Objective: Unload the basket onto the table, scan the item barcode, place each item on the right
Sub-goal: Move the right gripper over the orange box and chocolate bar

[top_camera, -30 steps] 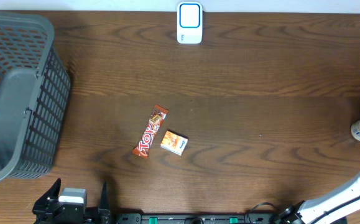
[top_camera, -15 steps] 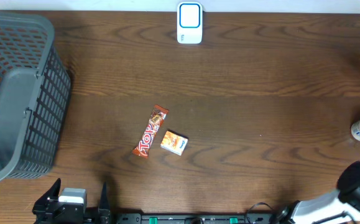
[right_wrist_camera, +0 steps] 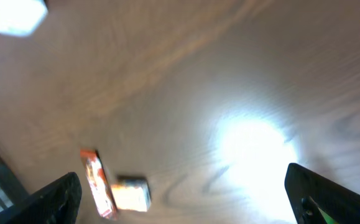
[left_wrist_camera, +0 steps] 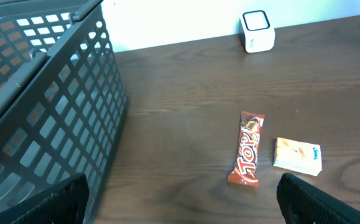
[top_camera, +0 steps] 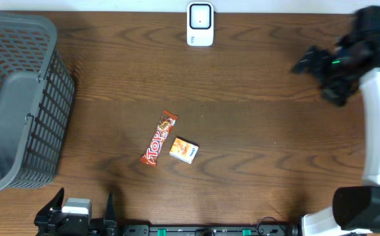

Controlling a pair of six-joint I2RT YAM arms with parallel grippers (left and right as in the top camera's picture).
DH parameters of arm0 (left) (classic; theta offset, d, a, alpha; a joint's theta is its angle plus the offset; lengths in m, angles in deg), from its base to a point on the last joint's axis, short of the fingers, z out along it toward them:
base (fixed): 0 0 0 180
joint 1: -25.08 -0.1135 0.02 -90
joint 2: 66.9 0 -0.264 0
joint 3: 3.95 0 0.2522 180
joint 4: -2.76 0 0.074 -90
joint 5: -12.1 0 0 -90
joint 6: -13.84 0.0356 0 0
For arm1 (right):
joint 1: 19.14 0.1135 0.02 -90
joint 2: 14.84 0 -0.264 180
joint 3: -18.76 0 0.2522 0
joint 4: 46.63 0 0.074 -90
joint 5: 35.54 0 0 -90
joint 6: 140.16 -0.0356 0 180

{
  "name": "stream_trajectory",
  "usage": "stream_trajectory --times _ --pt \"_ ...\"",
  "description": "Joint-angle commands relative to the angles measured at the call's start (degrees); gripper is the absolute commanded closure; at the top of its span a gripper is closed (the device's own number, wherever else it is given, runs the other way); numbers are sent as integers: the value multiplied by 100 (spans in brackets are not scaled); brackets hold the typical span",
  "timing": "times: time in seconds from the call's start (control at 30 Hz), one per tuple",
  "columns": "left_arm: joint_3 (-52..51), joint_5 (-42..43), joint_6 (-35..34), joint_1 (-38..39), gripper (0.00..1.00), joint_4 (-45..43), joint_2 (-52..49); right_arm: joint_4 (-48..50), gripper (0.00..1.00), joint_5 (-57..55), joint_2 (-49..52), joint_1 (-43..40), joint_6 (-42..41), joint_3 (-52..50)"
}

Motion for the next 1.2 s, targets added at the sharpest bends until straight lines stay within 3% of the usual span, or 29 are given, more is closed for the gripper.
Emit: stream_trajectory --times 0.0,0.2,0.43,0.83,1.17 --pt "33 -55 13 13 3 -2 13 181 1 -57 15 804 -785 -595" --pt "33 -55 13 13 4 -2 13 1392 1 -57 20 2297 -1504 -1657" --pt "33 -55 13 13 4 -2 13 2264 1 -365 223 3611 -2358 -2190" --pt "33 -55 13 13 4 -2 13 2382 1 -273 1270 4601 -2785 -2190" --pt "33 -55 13 13 4 -2 13 2911 1 -280 1462 4872 -2837 -2190"
